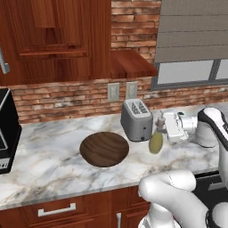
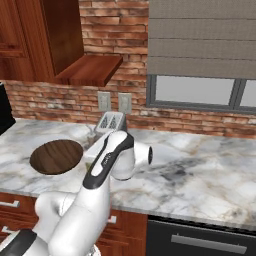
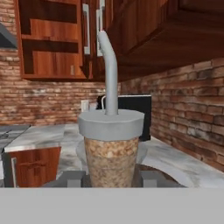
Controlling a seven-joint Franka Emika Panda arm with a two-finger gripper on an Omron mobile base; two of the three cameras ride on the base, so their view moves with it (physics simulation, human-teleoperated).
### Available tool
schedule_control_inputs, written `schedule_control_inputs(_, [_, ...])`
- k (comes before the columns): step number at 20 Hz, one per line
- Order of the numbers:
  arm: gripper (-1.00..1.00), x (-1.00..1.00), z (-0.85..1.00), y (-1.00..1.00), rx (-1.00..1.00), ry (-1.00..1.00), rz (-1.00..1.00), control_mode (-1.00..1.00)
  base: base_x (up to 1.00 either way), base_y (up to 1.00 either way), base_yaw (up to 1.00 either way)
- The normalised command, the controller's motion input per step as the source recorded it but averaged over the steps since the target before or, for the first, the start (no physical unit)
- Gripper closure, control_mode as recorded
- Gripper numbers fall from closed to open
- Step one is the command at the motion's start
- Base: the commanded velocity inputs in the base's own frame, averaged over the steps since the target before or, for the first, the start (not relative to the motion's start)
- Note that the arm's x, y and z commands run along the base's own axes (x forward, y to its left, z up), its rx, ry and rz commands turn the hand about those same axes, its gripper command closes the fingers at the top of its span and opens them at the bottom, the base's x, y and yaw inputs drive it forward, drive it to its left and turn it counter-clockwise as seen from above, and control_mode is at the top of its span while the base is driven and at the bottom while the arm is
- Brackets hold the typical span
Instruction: Retrieve the bottle and the shaker from the cabinet and place them next to the mixing bowl on the counter. Then add garlic from the fridge to the mixing bowl.
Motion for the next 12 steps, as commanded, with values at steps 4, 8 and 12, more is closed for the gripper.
schedule_control_inputs(4, [1.0,0.69,-0.33,0.07,0.0,0.0,0.0,-1.0,0.0,0.0,0.0])
schedule_control_inputs(8, [1.0,0.51,-0.31,0.13,0.0,0.0,0.0,-1.0,0.0,0.0,0.0])
schedule_control_inputs(12, [1.0,0.44,-0.36,0.26,-0.05,0.0,0.0,-1.0,0.0,0.0,0.0])
